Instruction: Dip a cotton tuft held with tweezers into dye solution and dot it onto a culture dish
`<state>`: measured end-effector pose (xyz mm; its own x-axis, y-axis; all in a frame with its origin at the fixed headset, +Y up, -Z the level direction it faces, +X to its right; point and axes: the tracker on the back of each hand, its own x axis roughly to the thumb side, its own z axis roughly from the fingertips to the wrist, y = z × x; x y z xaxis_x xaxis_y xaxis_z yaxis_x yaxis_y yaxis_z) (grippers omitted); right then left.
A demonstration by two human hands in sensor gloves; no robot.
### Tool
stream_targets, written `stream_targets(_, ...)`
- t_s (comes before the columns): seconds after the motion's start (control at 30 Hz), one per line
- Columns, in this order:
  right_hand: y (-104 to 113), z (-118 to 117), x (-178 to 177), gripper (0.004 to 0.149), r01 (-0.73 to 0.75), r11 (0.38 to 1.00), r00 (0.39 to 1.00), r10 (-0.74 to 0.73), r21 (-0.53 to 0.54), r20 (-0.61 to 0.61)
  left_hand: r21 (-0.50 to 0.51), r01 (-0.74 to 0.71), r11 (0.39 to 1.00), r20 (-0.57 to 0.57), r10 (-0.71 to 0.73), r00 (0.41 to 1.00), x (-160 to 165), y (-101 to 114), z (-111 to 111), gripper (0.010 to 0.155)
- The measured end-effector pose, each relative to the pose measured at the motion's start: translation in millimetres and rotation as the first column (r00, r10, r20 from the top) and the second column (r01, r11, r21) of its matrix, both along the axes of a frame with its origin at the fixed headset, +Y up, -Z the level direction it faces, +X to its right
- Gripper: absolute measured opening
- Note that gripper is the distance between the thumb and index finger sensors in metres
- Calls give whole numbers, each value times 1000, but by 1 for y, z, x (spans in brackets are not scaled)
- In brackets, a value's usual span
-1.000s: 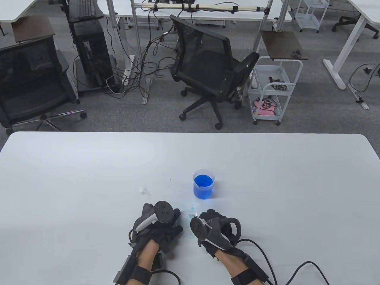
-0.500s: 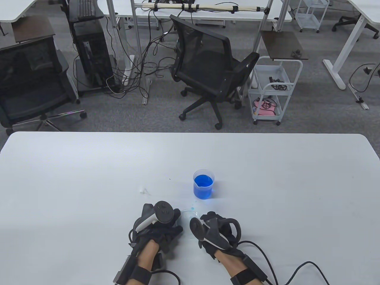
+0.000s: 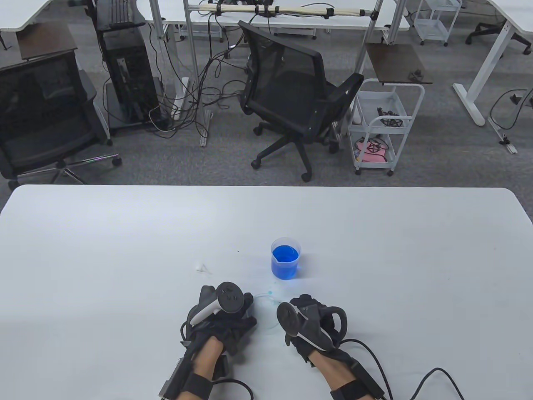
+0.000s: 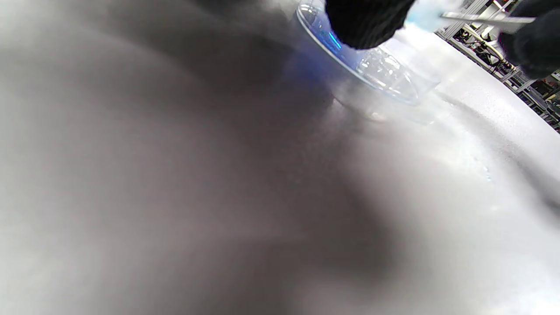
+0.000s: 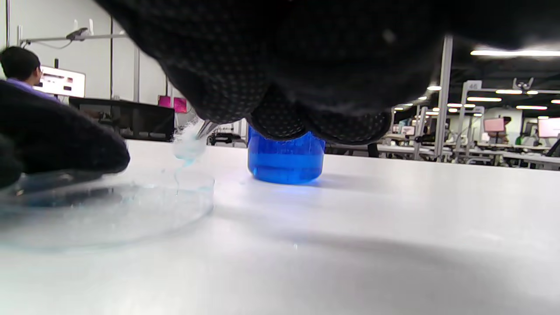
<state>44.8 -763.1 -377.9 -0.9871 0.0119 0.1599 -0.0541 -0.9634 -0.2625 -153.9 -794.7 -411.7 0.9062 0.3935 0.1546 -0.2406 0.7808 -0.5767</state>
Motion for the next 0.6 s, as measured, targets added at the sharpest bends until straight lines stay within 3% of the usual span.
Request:
stream_targets(0.23, -10, -3, -7, 40, -47, 998, 999, 46, -39, -7, 1, 1, 1000, 0, -1, 1000, 0, 0, 0, 69)
stream_targets(0.6, 18, 13, 8, 40, 70, 997, 998, -70, 9, 8, 0, 2, 1000, 0, -2, 1000, 0, 0, 0, 69)
